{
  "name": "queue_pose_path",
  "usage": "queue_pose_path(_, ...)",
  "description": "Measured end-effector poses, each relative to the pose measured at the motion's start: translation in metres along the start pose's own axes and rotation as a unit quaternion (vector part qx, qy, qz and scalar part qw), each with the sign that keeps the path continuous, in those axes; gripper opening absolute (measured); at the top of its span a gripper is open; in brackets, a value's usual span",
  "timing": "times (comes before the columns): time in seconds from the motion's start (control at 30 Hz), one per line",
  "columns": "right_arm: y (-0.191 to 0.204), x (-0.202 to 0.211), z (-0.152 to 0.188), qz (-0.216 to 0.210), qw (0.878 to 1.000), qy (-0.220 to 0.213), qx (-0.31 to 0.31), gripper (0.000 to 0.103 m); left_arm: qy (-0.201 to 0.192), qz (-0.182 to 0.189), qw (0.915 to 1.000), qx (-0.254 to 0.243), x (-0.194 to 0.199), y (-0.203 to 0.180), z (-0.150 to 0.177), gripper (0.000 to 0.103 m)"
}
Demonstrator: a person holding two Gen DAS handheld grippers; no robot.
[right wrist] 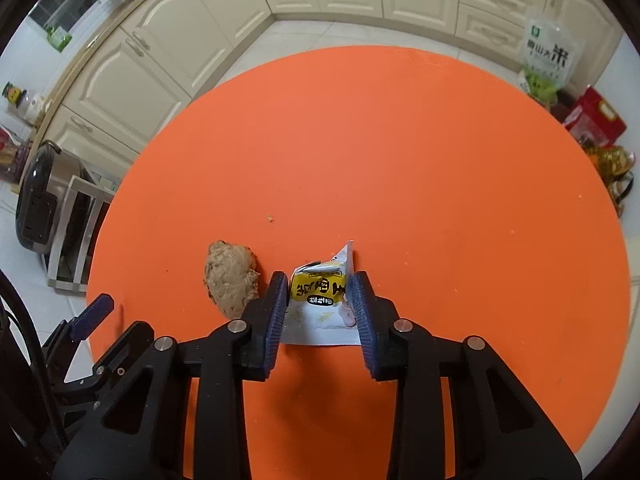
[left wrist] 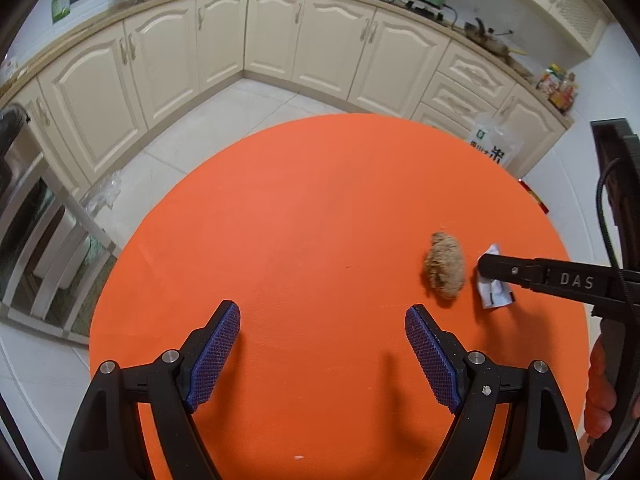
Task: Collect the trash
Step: 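Grasp the yellow-printed wrapper with the right tool while the left tool grasps the brown lump, then lift the brown lump with the left tool while the right tool regrips the wrapper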
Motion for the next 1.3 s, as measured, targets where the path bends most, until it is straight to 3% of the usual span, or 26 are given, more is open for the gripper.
queue_pose_path(0.1,-0.008,0.005,0.005,-0.003,1.000,-0.001,-0.002,0.030,-0.002,-0.001,0.9999,-0.017,0.000,-0.014,0.001,0.081)
queue_pose_path(0.23,-0.021,0.014,0.013,-0.001,1.000,-0.002,-0.002,0.029,0.001,0.029,0.9984,-0.049,-0.007,-0.040,-0.006,0.081)
queue_pose_path(0.47,-0.047,0.030,0.025,0.016,1.000,-0.016,0.001,0.029,0.013,0.048,0.9962,-0.072,-0.034,-0.054,-0.025,0.081)
queue_pose_path(0.57,-0.052,0.029,0.024,0.045,0.999,-0.025,0.014,0.046,0.024,0.029,0.9960,-0.081,-0.051,-0.055,-0.034,0.080)
queue_pose_path(0.63,-0.051,0.025,0.024,0.059,0.997,-0.031,0.023,0.047,0.032,0.028,0.9952,-0.088,-0.063,-0.056,-0.037,0.079)
queue_pose_path(0.73,-0.043,0.021,0.026,0.061,0.997,-0.039,0.040,0.059,0.022,0.020,0.9946,-0.099,-0.071,-0.065,-0.044,0.077)
queue_pose_path(0.8,-0.036,0.018,0.029,0.059,0.995,-0.047,0.059,0.070,0.013,0.005,0.9939,-0.110,-0.075,-0.067,-0.046,0.069)
queue_pose_path(0.83,-0.034,0.018,0.031,0.063,0.994,-0.052,0.066,0.070,0.008,-0.004,0.9932,-0.116,-0.076,-0.068,-0.046,0.068)
queue_pose_path(0.87,-0.032,0.018,0.033,0.066,0.993,-0.060,0.072,0.070,0.001,-0.010,0.9925,-0.122,-0.076,-0.071,-0.044,0.056)
queue_pose_path(0.9,-0.032,0.019,0.036,0.069,0.992,-0.070,0.077,0.066,-0.006,-0.023,0.9909,-0.132,-0.076,-0.071,-0.044,0.048)
queue_pose_path(1.0,-0.034,0.025,0.045,0.079,0.988,-0.103,0.087,0.054,-0.016,-0.014,0.9896,-0.142,-0.075,-0.073,-0.041,0.033)
queue_pose_path(1.13,-0.040,0.032,0.055,0.036,0.988,-0.139,0.057,0.049,-0.021,-0.012,0.9896,-0.142,-0.077,-0.071,-0.037,0.030)
queue_pose_path(1.3,-0.047,0.039,0.065,-0.004,0.989,-0.144,0.030,0.043,-0.015,0.000,0.9906,-0.136,-0.069,-0.076,-0.019,0.029)
Point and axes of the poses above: each gripper's, at about its wrist camera, not at the fingertips, and x roughly against the way its jaws point, y to its left, z to its underside, the point moved 8 cm from there along -x, roughly the way its jaws point, and after that the axes turned 8 degrees about -x, right-handed, at the moved point
